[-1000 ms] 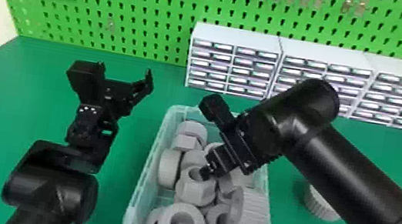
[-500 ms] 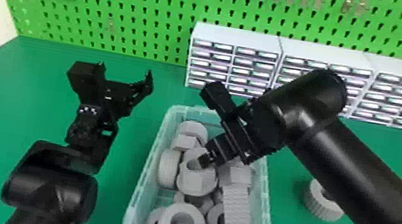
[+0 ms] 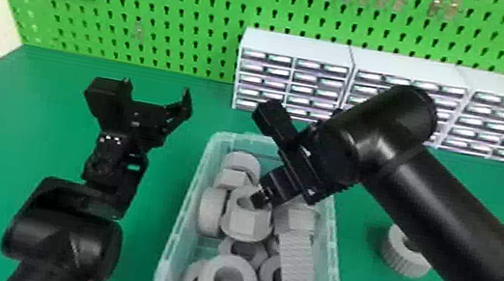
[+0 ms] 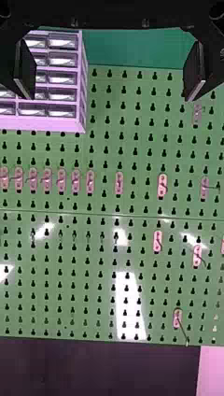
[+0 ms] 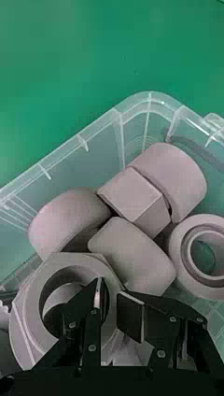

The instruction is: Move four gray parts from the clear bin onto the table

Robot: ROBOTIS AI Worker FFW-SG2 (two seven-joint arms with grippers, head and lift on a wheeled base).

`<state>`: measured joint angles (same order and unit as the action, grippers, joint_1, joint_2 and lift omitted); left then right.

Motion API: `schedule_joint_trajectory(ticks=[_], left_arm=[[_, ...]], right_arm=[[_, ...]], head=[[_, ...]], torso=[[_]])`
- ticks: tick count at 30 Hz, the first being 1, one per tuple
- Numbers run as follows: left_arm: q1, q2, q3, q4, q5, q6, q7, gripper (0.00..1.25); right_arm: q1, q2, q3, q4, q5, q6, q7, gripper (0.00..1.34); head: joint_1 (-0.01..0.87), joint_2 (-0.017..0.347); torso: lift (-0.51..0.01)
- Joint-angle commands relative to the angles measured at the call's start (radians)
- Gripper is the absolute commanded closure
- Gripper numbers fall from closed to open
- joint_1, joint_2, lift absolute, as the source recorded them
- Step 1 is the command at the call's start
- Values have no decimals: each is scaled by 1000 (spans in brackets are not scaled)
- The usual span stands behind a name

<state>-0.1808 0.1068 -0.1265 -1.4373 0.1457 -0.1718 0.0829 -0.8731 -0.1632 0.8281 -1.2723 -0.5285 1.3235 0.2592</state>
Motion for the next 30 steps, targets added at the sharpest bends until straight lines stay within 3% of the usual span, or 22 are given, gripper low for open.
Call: schedule_joint_trajectory(ticks=[1, 13, 30], left_arm=[[-2, 1, 1, 0, 0, -2, 0, 98], [-2, 1, 2, 0, 2, -5, 0, 98], [1, 5, -5, 0, 3, -5, 5, 98]], right_arm=[[2, 1, 14, 11, -2, 2, 0, 998], [0, 1, 25, 33, -16, -1, 0, 998], [-9, 4, -23, -10, -1, 3, 0, 998]], head=[[693, 72], [693, 72], [693, 72]], torso=[[-52], [-52], [-52]])
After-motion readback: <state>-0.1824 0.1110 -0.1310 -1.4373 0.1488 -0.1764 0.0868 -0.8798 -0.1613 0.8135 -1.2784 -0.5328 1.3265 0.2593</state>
